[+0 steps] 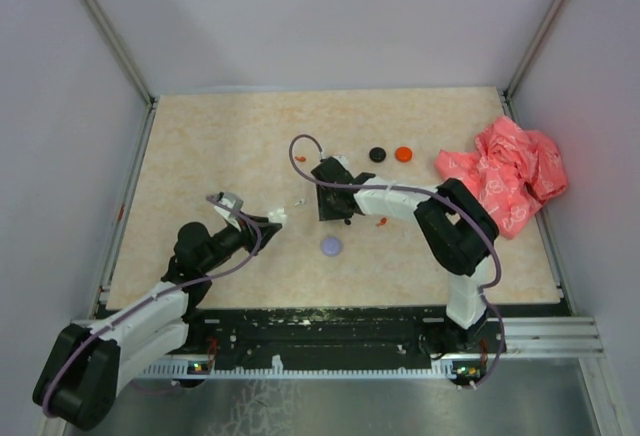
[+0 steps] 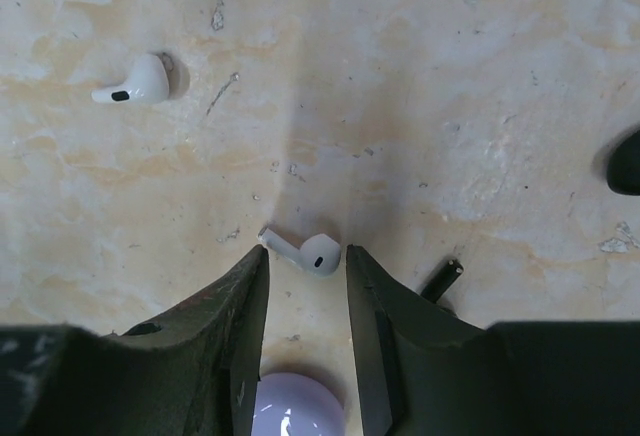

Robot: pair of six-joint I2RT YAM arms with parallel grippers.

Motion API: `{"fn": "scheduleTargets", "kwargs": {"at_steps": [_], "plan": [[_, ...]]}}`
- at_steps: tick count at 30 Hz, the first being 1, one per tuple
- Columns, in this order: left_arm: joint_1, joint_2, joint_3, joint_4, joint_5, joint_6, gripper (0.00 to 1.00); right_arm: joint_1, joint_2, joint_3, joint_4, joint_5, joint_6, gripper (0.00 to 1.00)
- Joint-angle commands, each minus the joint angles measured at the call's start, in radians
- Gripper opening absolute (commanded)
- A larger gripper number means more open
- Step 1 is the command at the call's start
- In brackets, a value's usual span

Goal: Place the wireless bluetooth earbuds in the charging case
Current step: Adjust the earbud at the center of the board, then pick up the earbud from the center of the board.

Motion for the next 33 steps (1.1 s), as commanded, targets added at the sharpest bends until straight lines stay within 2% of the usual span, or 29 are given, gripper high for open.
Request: {"fn": "scheduleTargets", "kwargs": {"at_steps": [1,14,21,28,33], "plan": [[0.006,-0.023,-0.008,0.025,0.018,-0.001,0.01,0.009,0.021,0.046,0.030,-0.039,-0.032,0.37],[0.007,-0.070,-0.010,-0.008,0.010,0.012,0.01,0.013,0.092,0.169,-0.011,-0.139,-0.190,0.34],[0.007,-0.064,-0.015,0.008,0.008,0.006,0.01,0.049,0.089,0.197,-0.086,0.012,-0.204,0.34],[0.006,-0.044,-0.015,0.027,0.018,0.001,0.01,0.060,0.097,0.204,-0.115,0.025,-0.210,0.34],[0.007,-0.046,-0.017,0.027,0.018,0.001,0.01,0.062,0.116,0.206,-0.115,0.025,-0.210,0.30]]}}
